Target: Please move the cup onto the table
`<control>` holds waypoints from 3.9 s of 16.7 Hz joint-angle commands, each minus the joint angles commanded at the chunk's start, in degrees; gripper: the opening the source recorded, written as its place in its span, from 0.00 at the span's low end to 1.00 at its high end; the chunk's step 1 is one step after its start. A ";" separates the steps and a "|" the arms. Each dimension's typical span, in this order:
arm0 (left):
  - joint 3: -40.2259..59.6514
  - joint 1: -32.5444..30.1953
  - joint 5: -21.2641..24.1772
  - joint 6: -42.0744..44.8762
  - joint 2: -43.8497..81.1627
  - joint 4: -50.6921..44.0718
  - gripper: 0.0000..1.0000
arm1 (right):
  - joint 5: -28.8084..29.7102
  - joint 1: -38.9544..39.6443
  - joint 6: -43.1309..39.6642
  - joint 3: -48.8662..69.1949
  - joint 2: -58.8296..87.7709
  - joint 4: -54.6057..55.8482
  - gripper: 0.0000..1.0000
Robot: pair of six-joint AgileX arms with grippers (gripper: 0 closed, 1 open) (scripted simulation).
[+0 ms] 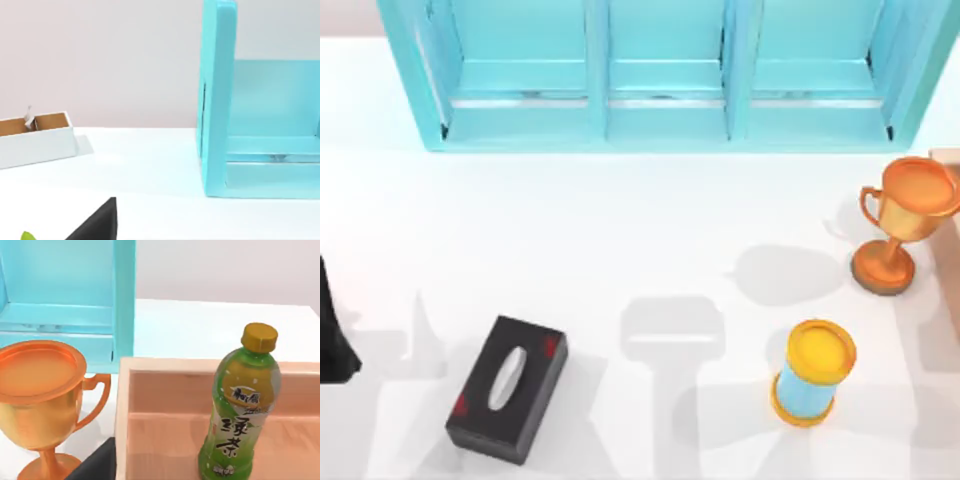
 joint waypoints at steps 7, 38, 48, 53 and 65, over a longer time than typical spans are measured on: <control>0.00 0.00 0.00 0.00 0.00 0.00 1.00 | 0.00 -9.61 -9.32 30.01 36.38 -28.91 1.00; 0.00 0.00 0.00 0.00 0.00 0.00 1.00 | -0.11 -20.60 -20.08 47.39 84.63 -40.31 1.00; 0.00 0.00 0.00 0.00 0.00 0.00 1.00 | -0.11 -20.60 -20.08 47.39 84.63 -40.31 0.40; 0.00 0.00 0.00 0.00 0.00 0.00 1.00 | -0.11 -20.60 -20.08 47.39 84.63 -40.31 0.02; 0.00 0.00 0.00 0.00 0.00 0.00 1.00 | -0.12 -18.88 -18.07 48.63 83.56 -42.64 0.00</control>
